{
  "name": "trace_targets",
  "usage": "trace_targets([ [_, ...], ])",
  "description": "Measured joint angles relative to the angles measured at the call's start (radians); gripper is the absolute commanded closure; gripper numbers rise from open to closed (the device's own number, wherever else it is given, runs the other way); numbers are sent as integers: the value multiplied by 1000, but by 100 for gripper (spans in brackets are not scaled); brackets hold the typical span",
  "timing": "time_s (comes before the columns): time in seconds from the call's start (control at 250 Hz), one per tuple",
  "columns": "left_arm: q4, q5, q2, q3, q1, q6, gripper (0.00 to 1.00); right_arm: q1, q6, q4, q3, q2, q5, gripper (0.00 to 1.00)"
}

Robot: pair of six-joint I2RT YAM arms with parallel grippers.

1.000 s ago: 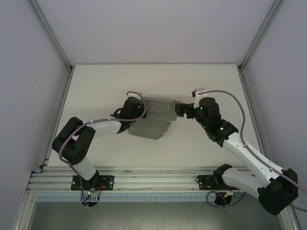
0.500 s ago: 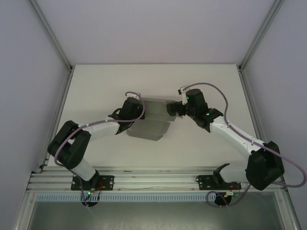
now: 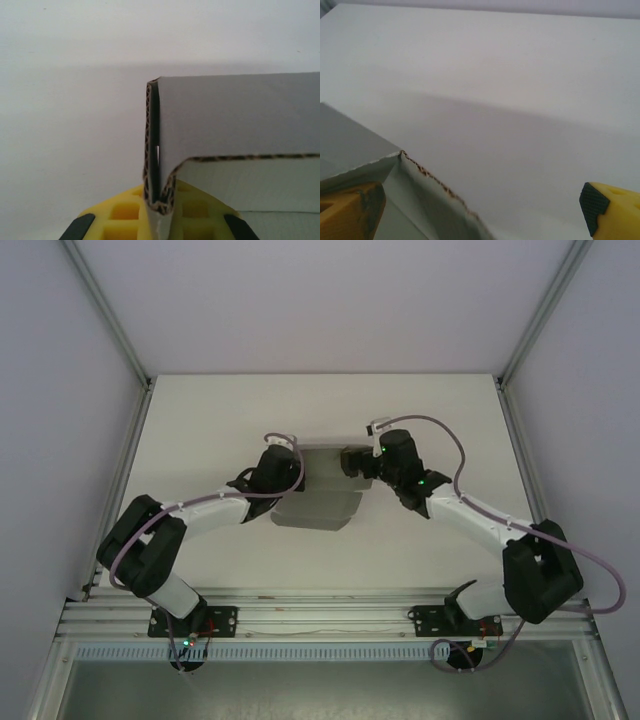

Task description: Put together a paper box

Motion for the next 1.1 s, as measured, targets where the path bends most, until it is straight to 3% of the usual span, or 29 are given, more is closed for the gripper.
trace_targets([
  [0.296, -50, -78, -61, 13, -18, -18, 100, 40, 77, 106, -38, 9, 187, 0],
  [0.484, -74, -120, -75, 19, -20, -23, 100, 40, 66, 42, -102, -140, 170, 0],
  [0.731, -77, -130, -87, 19, -20, -23, 100, 31, 106, -208, -140, -387, 168, 0],
  [0.903, -79, -133, -94, 20, -20, -22, 100, -8, 175, -312, -201, -415, 162, 0],
  [1.099, -83, -133, -94, 21, -20, -23, 100, -62, 233, -312, -262, -383, 110, 0],
])
